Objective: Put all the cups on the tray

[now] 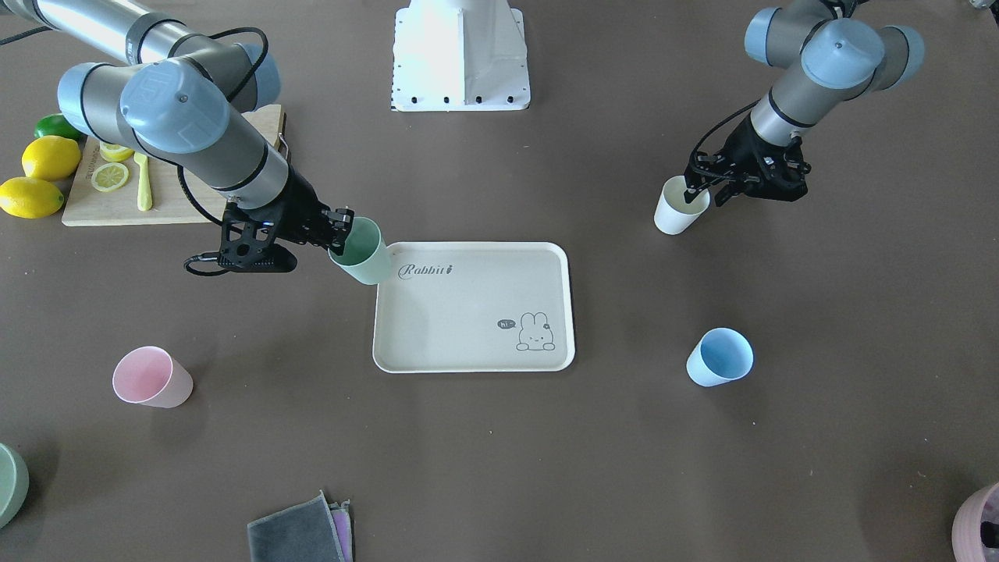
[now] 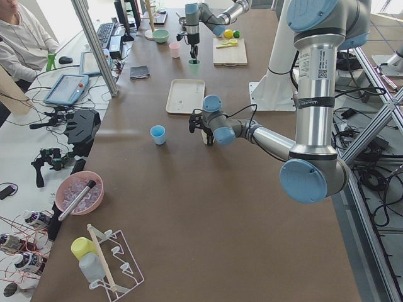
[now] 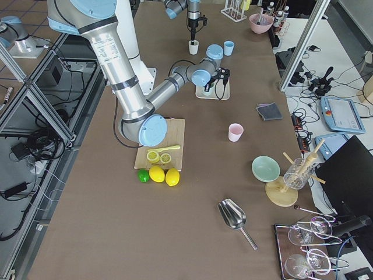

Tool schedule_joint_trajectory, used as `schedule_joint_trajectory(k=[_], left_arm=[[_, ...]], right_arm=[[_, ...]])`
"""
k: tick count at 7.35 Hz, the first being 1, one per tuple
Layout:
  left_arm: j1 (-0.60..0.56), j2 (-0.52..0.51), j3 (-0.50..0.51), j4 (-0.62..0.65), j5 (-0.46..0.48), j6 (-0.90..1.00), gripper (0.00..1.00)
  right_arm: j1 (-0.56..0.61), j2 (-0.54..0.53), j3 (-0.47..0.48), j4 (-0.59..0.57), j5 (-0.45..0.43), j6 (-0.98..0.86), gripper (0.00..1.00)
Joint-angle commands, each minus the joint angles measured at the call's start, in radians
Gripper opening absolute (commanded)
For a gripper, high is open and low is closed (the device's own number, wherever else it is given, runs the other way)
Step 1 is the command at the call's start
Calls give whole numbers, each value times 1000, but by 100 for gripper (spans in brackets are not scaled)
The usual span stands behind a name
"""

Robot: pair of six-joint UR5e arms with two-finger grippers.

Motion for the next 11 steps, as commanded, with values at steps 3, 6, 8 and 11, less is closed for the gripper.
schedule_joint_trajectory(k=[3,6,8,11], left_arm=[[-2,-364,7,359,6,-27,0],[47,-592,192,407,109,-85,0],[49,-653,262,404,109,-104,0],[52,-673,282,405,109,-136,98]], right_arm=[[-39,78,-88,4,-41,5,0],[-77,89,-92,3,-44,10,6],[-80,90,-95,3,-56,16,100],[75,72,-69,-9,78,-4,100]])
